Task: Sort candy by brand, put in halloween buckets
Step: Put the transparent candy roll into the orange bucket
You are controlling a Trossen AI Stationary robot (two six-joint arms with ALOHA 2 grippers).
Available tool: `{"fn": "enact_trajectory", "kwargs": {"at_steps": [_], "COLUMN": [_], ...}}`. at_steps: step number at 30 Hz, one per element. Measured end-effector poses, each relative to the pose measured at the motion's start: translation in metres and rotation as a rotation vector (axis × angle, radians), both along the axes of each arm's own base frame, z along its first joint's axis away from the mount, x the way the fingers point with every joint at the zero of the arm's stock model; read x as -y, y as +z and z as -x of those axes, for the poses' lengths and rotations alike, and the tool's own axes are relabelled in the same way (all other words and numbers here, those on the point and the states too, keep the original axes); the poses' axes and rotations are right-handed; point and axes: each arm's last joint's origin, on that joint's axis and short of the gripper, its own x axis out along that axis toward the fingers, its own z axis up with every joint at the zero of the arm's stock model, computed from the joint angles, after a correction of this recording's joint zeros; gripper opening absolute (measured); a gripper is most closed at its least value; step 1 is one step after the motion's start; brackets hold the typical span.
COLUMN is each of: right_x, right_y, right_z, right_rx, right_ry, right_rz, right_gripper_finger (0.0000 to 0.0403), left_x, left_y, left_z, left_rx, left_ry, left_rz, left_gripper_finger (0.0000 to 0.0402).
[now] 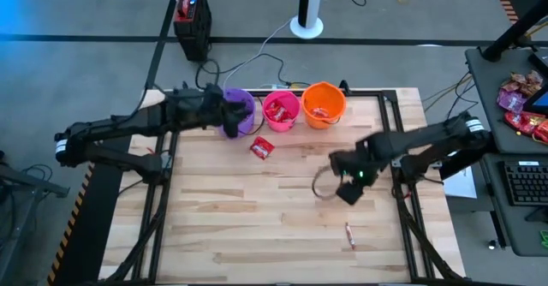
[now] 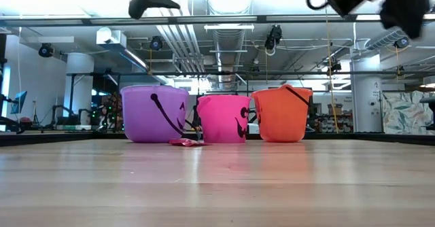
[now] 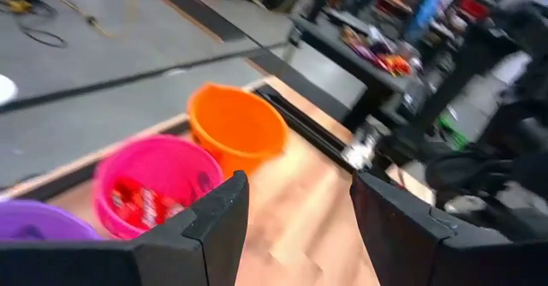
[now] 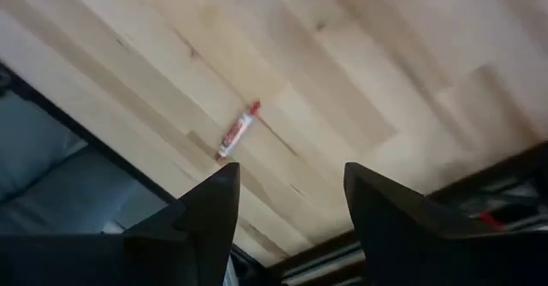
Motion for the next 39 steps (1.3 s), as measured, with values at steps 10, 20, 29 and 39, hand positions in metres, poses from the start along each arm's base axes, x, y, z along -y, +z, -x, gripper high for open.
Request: {"fn": "enact_trajectory", "kwargs": {"at_steps": [10,20,29,39], "right_x": [-0.072,-0.103,-0.112,-0.100], "right_y": [-0.088,-0.153,-0.177,-0.141], "right_z": [0.006,-0.010,-0.024,-0.026], "right_rx": [-0.009,-0.070,-0.161,-0.033], "right_ry": [-0.026,-0.077,-0.051,-0.110], "right_rz": [-0.013,0.014,0.070,0.093], "right_gripper_finger": [0.0203,0.0203,0.0102,0.0033], "left_x": [0.024,0.032,0.050,0.058], "left_y": [-0.005,-0.005,-0.006,-0.016], "left_z": [-0.003,-0.004,-0.004,0.000], "left_rx": [-0.044,-0.045,-0.063,-0.178], "left_ry": [-0.091,-0.218,-0.301,-0.338], "left_rz": [0.033,0.069,0.058,0.050], "left_gripper_finger": [0.0190,0.0190,0.0190,0.0190]}}
